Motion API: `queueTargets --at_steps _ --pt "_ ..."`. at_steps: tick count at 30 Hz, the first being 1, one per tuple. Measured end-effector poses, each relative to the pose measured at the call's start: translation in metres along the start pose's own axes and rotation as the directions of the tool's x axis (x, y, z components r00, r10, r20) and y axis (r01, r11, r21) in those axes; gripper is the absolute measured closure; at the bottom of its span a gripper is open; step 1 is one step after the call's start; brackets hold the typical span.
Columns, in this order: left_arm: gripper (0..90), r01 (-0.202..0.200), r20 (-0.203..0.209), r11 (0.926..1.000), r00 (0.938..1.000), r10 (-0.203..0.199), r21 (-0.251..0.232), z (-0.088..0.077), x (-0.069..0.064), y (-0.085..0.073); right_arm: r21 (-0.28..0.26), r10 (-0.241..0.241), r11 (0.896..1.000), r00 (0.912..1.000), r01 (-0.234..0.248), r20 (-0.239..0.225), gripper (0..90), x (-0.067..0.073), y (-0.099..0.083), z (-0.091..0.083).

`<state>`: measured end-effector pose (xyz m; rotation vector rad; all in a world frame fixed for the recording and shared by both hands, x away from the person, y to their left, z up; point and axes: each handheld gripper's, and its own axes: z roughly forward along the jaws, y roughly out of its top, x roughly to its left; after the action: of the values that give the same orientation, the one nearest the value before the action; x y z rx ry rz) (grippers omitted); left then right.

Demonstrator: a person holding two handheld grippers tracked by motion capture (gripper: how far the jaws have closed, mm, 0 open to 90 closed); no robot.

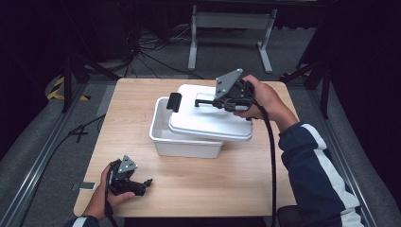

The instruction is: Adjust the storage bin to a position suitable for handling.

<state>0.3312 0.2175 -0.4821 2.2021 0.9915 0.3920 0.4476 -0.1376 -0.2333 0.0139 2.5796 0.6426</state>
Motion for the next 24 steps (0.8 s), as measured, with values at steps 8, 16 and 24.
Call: queueTargets --at_steps 8,16,24 --pt "3.1 0.001 0.002 1.0 1.0 -0.001 0.001 0.0 0.0 0.0 0.008 0.029 1.0 0.9993 -0.03 0.025 83.9 -0.002 -0.024 -0.02" --pt "3.1 0.002 -0.001 1.0 1.0 -0.002 -0.005 0.0 0.0 0.0 0.003 0.056 0.998 0.9966 -0.056 0.061 83.9 -0.001 -0.042 -0.039" --pt "2.0 0.024 0.011 0.9997 0.9996 -0.025 0.001 0.002 -0.002 0.0 0.012 0.07 0.997 0.9935 -0.072 0.09 83.8 0.0 -0.062 -0.053"
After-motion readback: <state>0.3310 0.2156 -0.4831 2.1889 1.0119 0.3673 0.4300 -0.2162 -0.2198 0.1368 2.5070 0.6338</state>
